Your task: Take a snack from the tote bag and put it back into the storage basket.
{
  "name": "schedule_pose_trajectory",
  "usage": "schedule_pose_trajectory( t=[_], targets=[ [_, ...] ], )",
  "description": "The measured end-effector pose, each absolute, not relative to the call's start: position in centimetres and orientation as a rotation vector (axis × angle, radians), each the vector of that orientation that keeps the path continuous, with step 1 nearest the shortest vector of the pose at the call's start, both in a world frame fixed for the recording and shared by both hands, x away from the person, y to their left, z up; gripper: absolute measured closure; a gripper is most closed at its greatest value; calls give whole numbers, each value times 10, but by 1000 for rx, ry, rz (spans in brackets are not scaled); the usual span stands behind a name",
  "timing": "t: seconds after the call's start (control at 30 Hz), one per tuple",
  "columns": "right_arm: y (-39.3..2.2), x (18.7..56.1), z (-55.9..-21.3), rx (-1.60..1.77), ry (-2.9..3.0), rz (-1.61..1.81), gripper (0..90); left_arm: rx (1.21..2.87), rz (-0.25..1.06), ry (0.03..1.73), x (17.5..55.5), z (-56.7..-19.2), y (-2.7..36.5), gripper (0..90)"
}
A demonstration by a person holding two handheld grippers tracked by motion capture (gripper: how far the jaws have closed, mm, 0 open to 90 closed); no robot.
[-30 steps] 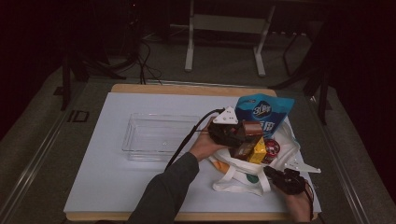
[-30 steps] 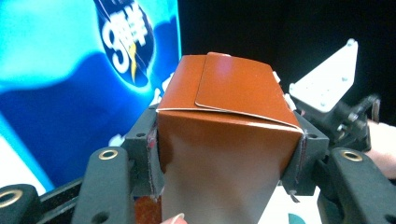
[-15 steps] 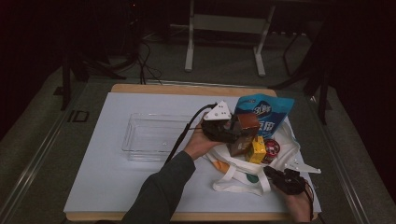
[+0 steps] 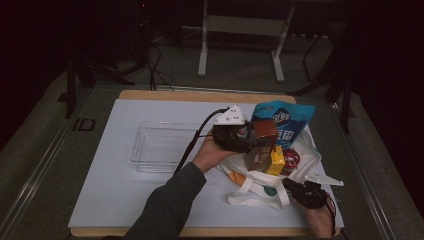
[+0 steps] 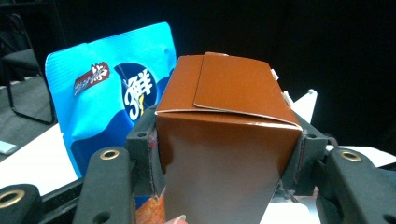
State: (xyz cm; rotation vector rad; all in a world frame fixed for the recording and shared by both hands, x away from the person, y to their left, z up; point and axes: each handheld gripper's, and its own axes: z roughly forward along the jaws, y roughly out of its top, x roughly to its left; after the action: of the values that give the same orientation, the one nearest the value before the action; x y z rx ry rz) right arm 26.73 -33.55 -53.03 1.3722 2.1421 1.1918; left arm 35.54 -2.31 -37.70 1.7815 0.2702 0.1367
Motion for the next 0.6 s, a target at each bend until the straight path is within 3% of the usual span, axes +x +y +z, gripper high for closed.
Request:
schedule_pose_trajectory(
  t=[0.6],
  targets=[
    [-336, 267, -531, 1374, 2140, 1197, 831, 1771, 86, 264, 350, -362, 7, 430]
  ],
)
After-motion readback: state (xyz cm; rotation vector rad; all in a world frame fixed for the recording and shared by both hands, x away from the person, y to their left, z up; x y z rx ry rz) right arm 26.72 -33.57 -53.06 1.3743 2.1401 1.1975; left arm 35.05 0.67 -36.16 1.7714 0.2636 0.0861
